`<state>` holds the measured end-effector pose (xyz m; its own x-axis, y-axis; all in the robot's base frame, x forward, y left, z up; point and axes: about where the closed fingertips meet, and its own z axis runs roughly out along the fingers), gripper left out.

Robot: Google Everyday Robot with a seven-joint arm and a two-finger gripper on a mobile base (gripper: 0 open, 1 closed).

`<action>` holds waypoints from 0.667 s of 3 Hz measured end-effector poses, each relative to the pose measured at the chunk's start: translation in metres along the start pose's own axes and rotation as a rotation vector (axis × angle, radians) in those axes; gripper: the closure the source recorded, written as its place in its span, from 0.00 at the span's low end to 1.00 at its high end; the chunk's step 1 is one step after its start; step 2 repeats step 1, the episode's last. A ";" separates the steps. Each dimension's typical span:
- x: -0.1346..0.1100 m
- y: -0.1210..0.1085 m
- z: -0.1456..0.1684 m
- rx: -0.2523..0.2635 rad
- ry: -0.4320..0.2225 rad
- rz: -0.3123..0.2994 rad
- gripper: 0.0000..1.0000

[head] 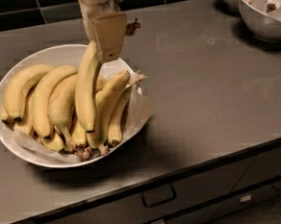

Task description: Pick banana from white bowl

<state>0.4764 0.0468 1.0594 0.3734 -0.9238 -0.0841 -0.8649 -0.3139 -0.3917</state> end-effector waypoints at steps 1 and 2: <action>0.001 0.004 -0.014 0.039 0.015 0.006 1.00; 0.001 0.004 -0.014 0.039 0.015 0.006 1.00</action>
Offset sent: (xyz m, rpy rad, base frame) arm 0.0000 0.0000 0.0000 0.0000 0.0000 0.0000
